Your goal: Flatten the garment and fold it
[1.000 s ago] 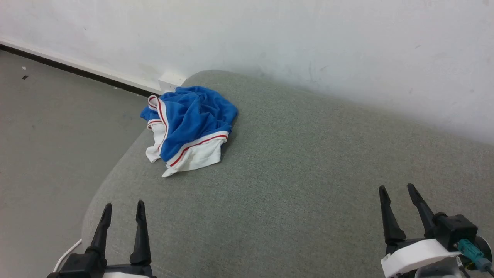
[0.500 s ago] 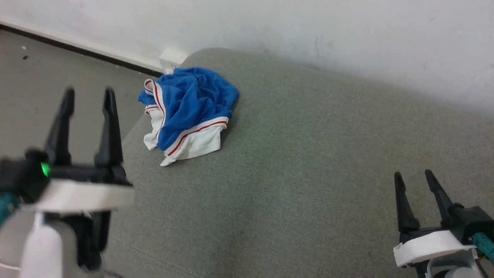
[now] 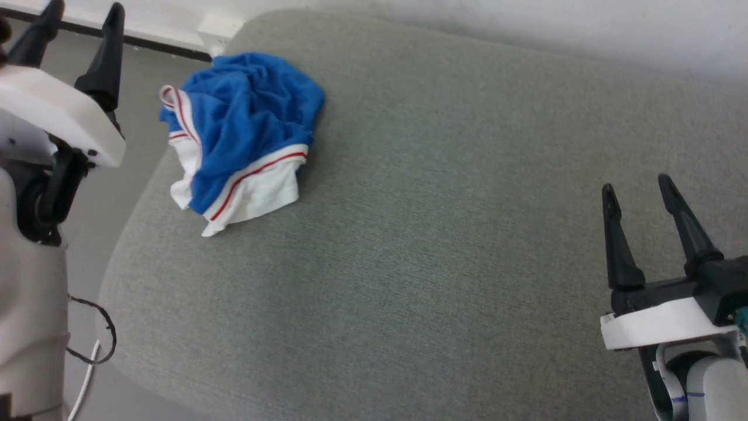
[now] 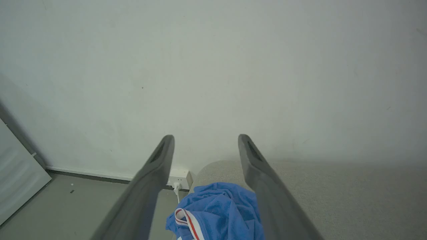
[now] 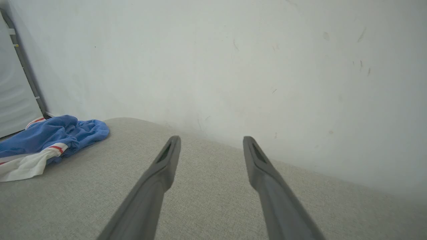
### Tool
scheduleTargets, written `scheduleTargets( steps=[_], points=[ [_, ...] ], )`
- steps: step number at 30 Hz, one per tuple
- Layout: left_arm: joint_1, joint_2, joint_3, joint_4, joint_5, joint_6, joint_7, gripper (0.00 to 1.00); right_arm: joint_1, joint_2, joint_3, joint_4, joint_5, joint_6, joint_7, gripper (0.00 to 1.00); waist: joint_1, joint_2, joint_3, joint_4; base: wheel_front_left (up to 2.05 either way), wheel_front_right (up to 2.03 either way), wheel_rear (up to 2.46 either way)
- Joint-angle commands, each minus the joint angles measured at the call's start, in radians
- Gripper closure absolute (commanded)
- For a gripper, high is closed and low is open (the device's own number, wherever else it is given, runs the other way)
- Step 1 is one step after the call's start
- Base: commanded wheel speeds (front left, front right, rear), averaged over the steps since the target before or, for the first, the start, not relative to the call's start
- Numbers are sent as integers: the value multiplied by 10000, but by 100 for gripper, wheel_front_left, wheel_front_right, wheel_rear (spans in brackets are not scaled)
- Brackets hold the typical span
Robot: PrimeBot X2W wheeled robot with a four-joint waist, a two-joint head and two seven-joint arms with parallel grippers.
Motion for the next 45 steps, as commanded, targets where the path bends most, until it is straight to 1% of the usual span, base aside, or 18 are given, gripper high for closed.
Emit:
scheduleTargets(
  steps=[1,5,8,12,17,20,22,24,27,28,29,30,37,45],
  points=[
    [-252,114,-178,317,-167,-46,107,0,-175,17,19,-157,-97,-9,87,0,-2,0,848,-601,0,0,0],
    [-984,633,-836,1468,-673,-73,481,0,-370,17,265,-603,-350,-9,471,0,-2,0,1527,-907,0,0,0],
    [-1400,860,-1260,2152,-1411,-76,824,0,-523,17,428,-881,-457,-9,634,0,-2,0,1952,-1135,0,0,0],
    [-1660,1157,-1797,2971,-2451,-78,2047,0,-623,17,621,-1113,-578,-9,828,0,-2,0,2403,-1389,0,0,0],
    [-1773,1564,-2129,4013,-2885,-72,3473,0,-675,17,819,-1320,-669,-9,973,0,-2,0,2867,-1633,0,0,0],
    [-1766,1593,-2171,4463,-3100,81,4264,0,-711,17,886,-1438,-707,-9,1035,0,-2,0,3082,-1749,0,0,0],
    [-1786,1548,-2158,4611,-3229,141,4508,0,-746,17,913,-1513,-746,-9,1072,0,-2,0,3212,-1813,0,0,0],
    [-1788,1460,-2136,4724,-3331,184,4569,0,-786,17,924,-1559,-775,-9,1096,0,-2,0,3307,-1869,0,0,0],
    [-1745,1424,-2222,4856,-3266,165,4395,0,-822,17,943,-1590,-797,-9,1111,0,-2,0,3392,-1930,0,0,0],
    [-1739,1408,-2230,4906,-3258,159,4307,24,-816,17,955,-1607,-802,-9,1117,0,-2,0,3403,-1943,0,0,0],
    [-1740,1394,-2220,4965,-3269,155,4232,91,-813,17,965,-1622,-800,-9,1127,0,-2,0,3407,-1956,0,0,0],
    [-1743,1387,-2204,5026,-3287,151,4166,100,-816,17,964,-1625,-798,-9,1137,0,-2,0,3402,-1967,0,0,0],
    [-1804,1644,-2188,5101,-3249,84,3727,100,-807,17,912,-1333,-560,-9,944,0,-2,0,2909,-1977,0,0,0],
    [-1794,2091,-2223,4580,-3075,18,3073,100,-758,17,863,-616,-60,-9,391,0,-2,0,1763,-2090,0,0,0]
  ],
)
